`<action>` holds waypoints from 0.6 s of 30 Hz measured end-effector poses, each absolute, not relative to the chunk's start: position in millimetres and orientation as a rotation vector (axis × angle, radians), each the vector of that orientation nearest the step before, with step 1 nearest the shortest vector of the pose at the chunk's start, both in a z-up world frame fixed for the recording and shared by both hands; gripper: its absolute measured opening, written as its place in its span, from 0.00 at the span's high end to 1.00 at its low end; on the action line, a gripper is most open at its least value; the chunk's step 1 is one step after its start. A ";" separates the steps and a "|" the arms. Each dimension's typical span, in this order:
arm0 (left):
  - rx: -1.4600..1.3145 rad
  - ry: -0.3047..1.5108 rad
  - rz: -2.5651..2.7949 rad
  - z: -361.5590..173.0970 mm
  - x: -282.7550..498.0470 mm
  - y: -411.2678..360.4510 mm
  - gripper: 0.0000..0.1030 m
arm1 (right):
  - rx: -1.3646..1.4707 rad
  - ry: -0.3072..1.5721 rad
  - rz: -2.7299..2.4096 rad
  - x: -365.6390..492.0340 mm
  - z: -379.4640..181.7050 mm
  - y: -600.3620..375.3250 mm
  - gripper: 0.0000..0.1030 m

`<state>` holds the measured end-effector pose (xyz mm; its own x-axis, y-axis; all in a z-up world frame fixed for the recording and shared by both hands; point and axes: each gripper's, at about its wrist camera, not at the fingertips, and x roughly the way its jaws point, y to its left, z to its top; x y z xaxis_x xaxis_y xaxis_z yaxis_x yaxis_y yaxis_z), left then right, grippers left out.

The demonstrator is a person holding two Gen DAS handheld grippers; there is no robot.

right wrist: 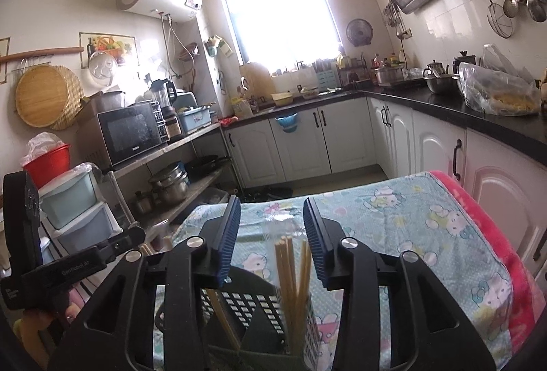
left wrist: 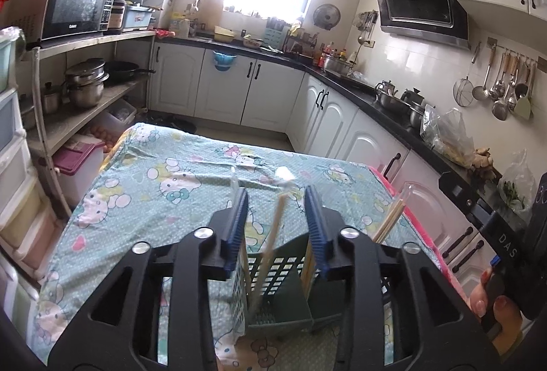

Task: Organize utensils
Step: 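Open the left gripper into the caddy while the right gripper releases its chopstick, then withdraw both open grippers from the caddy toward the loose chopsticks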

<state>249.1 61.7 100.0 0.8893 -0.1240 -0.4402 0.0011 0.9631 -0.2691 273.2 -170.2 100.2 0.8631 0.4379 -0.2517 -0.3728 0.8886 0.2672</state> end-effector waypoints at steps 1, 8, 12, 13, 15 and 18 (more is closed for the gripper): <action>-0.269 0.473 -0.068 99.5 247.7 62.2 0.65 | 0.212 0.320 0.425 272.3 99.1 -171.1 0.64; -0.291 0.484 -0.082 98.9 238.2 65.1 0.48 | 0.198 0.341 0.428 263.0 94.9 -173.7 0.62; -0.291 0.478 -0.080 99.3 231.0 65.6 0.38 | 0.198 0.345 0.429 255.3 92.7 -175.0 0.61; -0.293 0.478 -0.079 99.1 228.7 66.2 0.36 | 0.196 0.344 0.429 252.9 92.1 -175.4 0.59; -0.295 0.477 -0.079 98.1 225.3 67.4 0.32 | 0.194 0.346 0.431 248.6 91.4 -175.3 0.56; -0.298 0.477 -0.071 95.6 219.3 68.6 0.29 | 0.190 0.347 0.433 242.4 89.5 -176.4 0.53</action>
